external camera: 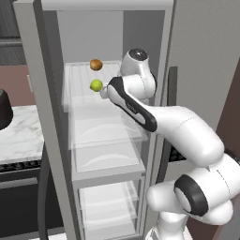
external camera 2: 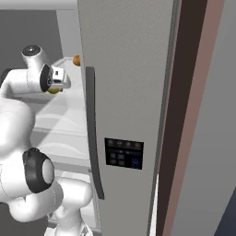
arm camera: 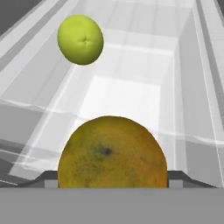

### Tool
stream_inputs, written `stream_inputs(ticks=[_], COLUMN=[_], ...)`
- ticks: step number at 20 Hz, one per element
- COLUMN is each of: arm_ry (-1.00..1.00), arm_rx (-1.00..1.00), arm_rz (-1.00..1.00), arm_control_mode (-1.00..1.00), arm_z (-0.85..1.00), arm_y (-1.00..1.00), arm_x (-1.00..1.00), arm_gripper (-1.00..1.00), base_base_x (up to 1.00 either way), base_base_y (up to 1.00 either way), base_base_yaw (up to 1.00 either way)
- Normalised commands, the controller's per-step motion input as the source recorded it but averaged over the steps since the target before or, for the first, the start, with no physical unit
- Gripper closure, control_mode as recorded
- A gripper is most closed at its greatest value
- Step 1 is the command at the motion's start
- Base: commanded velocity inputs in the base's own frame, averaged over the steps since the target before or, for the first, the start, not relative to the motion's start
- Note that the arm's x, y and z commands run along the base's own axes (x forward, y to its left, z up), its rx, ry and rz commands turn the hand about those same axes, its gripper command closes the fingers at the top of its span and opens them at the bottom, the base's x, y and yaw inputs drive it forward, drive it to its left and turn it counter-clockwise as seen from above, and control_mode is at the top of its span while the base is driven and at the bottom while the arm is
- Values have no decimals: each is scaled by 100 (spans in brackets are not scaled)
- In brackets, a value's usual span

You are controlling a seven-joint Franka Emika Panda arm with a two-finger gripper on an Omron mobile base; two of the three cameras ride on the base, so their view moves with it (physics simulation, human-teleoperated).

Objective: Pick up the pear and orange from the fridge and place one fruit on each plate on the dining counter.

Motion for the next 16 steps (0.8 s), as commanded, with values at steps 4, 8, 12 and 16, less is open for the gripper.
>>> stream_inputs(ticks=[4,8,12,16], arm_ry=[-17,-9,-1,2], arm_rx=[6,4,4,2], arm_rz=[-3,-7,-6,-3], arm_control_mode=[-100,-100,-100,-100], arm_z=[4,14,35,56], arm_y=[-14,-27,-33,-37], arm_x=[-100,-100,-100,-100], arm_gripper=[100,100,100,100], base_base_x=[0,0,0,0], base_base_y=[0,0,0,0], base_base_yaw=[0,0,0,0])
